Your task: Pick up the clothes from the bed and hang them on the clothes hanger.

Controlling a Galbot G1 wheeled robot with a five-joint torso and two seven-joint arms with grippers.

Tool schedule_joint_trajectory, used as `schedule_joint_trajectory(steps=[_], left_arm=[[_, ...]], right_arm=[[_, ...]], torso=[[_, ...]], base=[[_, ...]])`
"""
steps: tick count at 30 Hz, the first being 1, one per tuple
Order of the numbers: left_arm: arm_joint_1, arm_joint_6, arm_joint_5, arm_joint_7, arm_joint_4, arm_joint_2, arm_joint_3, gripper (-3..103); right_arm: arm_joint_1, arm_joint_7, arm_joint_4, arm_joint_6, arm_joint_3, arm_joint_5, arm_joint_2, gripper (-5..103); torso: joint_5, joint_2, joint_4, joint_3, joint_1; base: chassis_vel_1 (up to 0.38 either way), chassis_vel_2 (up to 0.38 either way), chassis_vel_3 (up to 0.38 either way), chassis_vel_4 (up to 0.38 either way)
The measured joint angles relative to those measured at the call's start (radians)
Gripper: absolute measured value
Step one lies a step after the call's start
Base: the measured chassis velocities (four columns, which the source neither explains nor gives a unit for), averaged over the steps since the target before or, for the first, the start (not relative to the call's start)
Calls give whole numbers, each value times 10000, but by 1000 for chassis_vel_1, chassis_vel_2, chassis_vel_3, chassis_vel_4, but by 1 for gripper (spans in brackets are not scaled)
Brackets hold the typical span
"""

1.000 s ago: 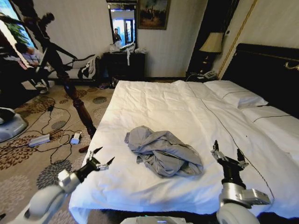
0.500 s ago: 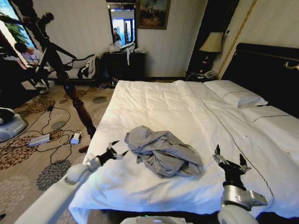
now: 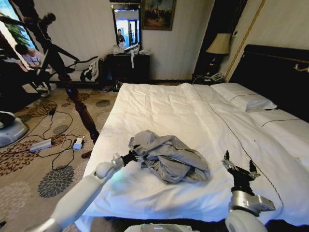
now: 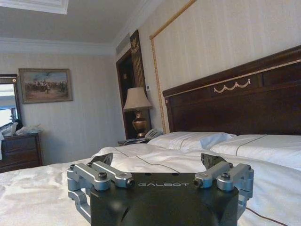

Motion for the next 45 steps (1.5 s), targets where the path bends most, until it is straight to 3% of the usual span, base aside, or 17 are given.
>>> schedule_joint_trajectory(steps=[1, 4, 5, 7, 9, 13, 15, 22, 29, 33, 36, 37, 41, 45], left_arm=[[-33, -3, 15, 8, 56, -18, 31, 86], [-80, -7, 52, 100, 187, -54, 115, 69], [-80, -7, 52, 100, 187, -54, 115, 69], [-82, -6, 101, 195, 262, -89, 191, 58], [-82, -6, 116, 218, 272, -95, 204, 58], [-35, 21, 217, 366, 310, -111, 284, 36], [-22, 25, 239, 384, 317, -119, 286, 36], [97, 57, 279, 433, 159, -91, 162, 4], [350, 239, -76, 271, -557, 147, -535, 0], [233, 597, -855, -137, -1539, 528, -1189, 0], [-491, 1043, -2403, -1085, -2817, 1151, -1975, 0], [-491, 1043, -2403, -1085, -2817, 1151, -1975, 0], [-1305, 1448, -4223, -2396, -3860, 2010, -3211, 0], [-1218, 1549, -4752, -2668, -4159, 2641, -4071, 0]], right_arm=[[10, 0, -12, -1, 3, 9, 1, 100], [60, -1, -47, -4, 3, 23, 24, 100], [60, -1, -47, -4, 3, 23, 24, 100], [108, -1, -74, -9, -42, 27, 58, 100], [116, -1, -79, -11, -55, 27, 63, 100], [118, -3, -89, -14, -83, 25, 77, 100], [118, -3, -91, -15, -80, 25, 77, 100], [99, -3, -89, -15, -72, -11, 114, 100], [111, 8, -101, -13, -103, -10, 119, 100], [151, 54, -174, -12, -178, 183, 64, 100], [258, 79, -303, -12, -366, 465, -11, 100], [258, 79, -303, -12, -366, 465, -11, 100], [350, 24, -308, -2, -693, 1011, -115, 100], [376, -258, -309, 77, -1041, 1349, -232, 100]], torso=[[0, 1, 2, 0, 0], [0, 0, 3, 0, -1], [0, 0, 3, 0, -1], [0, 0, 2, -1, 0], [-1, 1, 2, 0, 0], [-1, 1, 2, -1, 0], [-1, 1, 1, -1, 0], [-2, 1, 0, -1, -1], [-4, 1, 3, -1, -1], [-4, 1, 2, -1, -1], [-1, 2, -1, -1, 0], [-1, 2, -1, -1, 0], [0, 3, -1, -1, -1], [-1, 3, 0, -1, 0]], base=[[0, 0, 0, 0], [0, 0, 0, 0], [0, 0, 0, 0], [0, 0, 0, 0], [0, 0, 0, 0], [0, 0, 0, 0], [0, 0, 0, 0], [0, 0, 0, 0], [0, 0, 0, 0], [0, 0, 0, 0], [0, 0, 0, 0], [0, 0, 0, 0], [0, 0, 0, 0], [0, 0, 0, 0]])
